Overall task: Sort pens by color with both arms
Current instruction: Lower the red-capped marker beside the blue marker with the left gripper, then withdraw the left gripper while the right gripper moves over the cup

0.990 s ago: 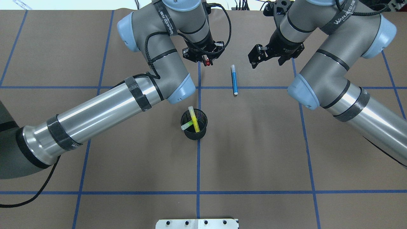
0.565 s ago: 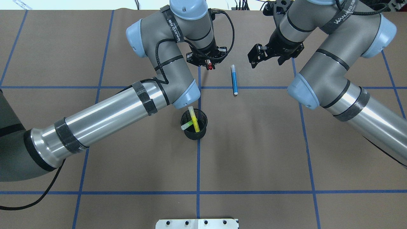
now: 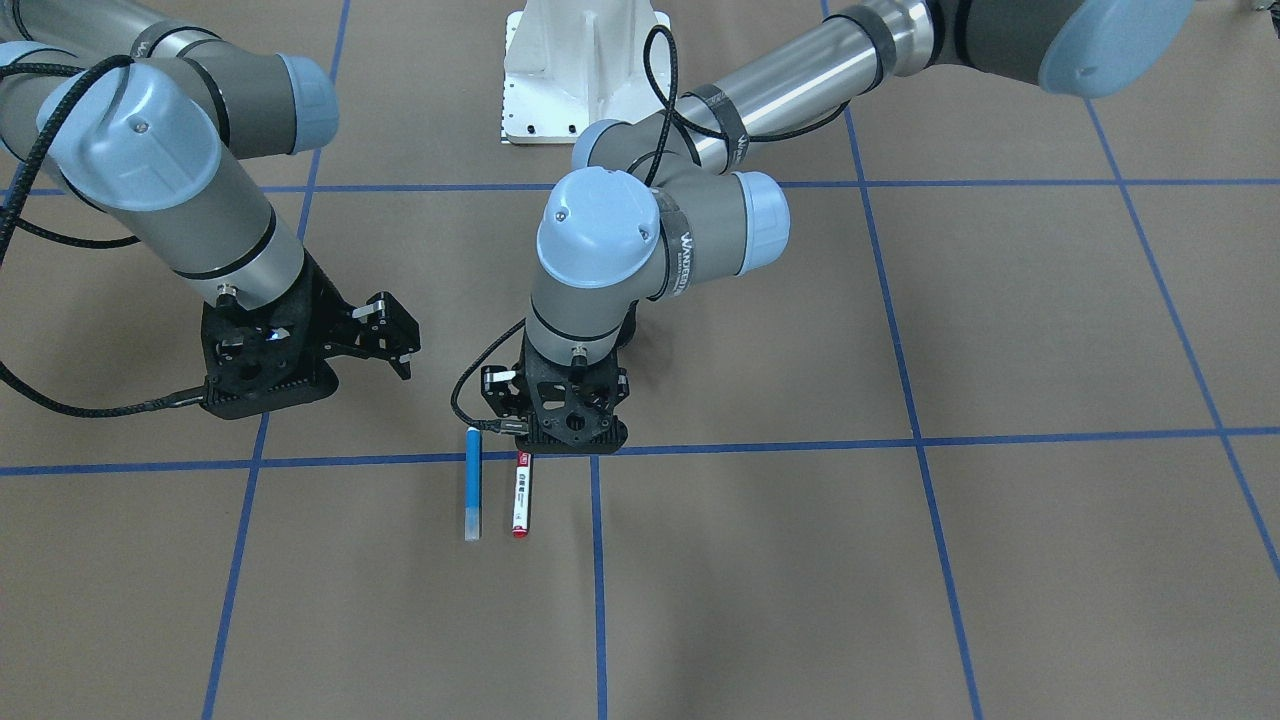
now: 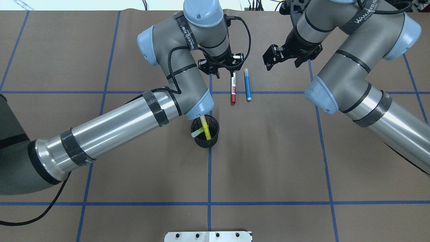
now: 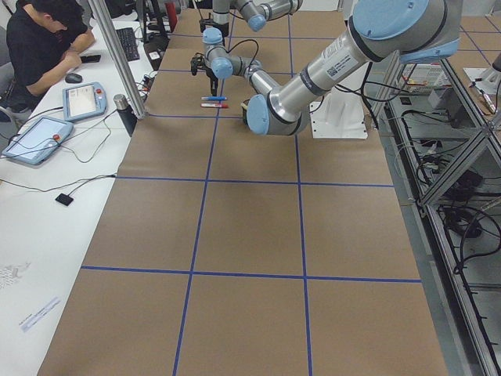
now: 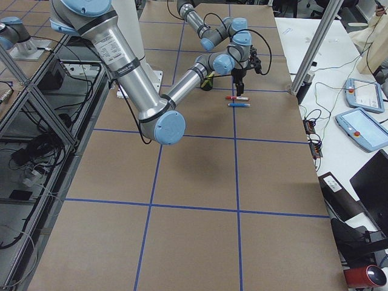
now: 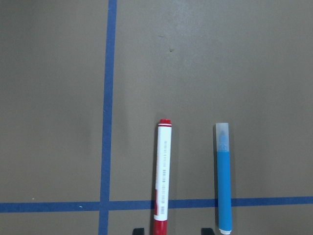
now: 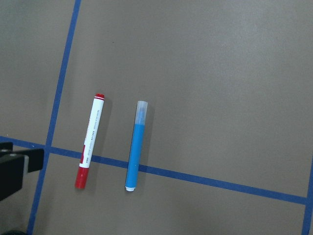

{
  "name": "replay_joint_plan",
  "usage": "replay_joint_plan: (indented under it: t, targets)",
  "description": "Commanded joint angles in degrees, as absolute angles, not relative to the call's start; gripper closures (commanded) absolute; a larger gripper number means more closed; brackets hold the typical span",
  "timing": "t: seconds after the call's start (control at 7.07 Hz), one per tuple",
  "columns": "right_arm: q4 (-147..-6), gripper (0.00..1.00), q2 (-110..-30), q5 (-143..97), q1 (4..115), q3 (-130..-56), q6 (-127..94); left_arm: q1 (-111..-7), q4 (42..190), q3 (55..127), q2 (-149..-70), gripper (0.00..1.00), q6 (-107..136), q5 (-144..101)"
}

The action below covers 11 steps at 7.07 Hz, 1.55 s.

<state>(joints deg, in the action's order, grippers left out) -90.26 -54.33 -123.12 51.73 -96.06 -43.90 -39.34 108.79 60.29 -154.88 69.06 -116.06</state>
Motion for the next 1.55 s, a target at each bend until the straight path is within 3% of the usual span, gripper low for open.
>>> replay_joint_plan:
  t: [0.0,0.85,1.41]
  targets:
    - [-90.44,0.01,-53.27,-123.05,51.51,-95.54,-44.82,-40.86,107.33,62.4,-154.25,0.41,66.03,-116.89]
    - [-90.44,0.02,-46.41,-118.23,44.31,-94.92,-68.4,-48.42,91.6,88.29,-135.83,0.42,51.18,-124.27]
    - [-91.75,0.02,-46.05,-111.56,36.84,-98.17,-95.65,-51.05,89.21,90.0,-132.98,0.44,49.04,-124.28]
